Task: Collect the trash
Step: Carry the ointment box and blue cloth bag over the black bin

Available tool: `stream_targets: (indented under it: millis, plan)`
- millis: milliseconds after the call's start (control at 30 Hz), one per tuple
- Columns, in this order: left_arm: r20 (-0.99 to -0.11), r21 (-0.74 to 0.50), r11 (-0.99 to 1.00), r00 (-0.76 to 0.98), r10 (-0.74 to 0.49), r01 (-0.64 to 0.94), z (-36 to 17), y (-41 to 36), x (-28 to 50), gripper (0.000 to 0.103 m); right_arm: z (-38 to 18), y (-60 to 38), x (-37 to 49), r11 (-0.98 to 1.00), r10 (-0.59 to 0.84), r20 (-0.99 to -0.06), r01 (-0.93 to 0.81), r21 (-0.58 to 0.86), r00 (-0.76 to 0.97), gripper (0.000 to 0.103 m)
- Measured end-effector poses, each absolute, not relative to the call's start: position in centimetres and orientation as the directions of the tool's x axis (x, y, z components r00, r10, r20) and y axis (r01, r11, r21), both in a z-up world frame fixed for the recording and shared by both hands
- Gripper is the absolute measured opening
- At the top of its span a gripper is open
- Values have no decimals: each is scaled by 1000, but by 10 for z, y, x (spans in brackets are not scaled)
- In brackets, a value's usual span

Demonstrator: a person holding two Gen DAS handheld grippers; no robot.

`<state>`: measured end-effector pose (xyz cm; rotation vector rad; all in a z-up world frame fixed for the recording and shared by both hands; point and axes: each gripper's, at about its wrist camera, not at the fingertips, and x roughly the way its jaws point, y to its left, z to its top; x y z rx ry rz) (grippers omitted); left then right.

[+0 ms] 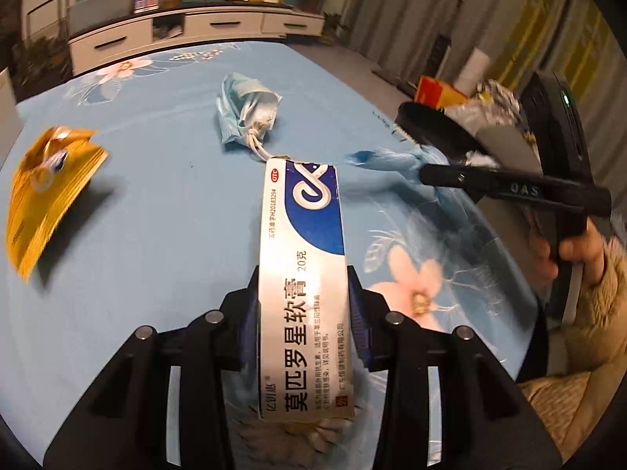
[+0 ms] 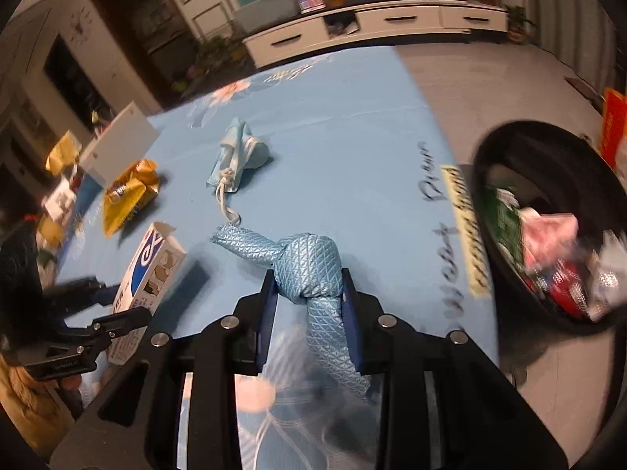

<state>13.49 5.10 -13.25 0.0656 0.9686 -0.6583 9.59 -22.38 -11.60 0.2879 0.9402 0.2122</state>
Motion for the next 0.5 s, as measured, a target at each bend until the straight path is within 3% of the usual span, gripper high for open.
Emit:
stream_targets:
  millis: [500]
  plan:
    - [-722, -247, 874, 522, -455, 419, -81, 40, 75, 40, -75, -246, 20, 930, 296, -671, -46, 364, 680, 32]
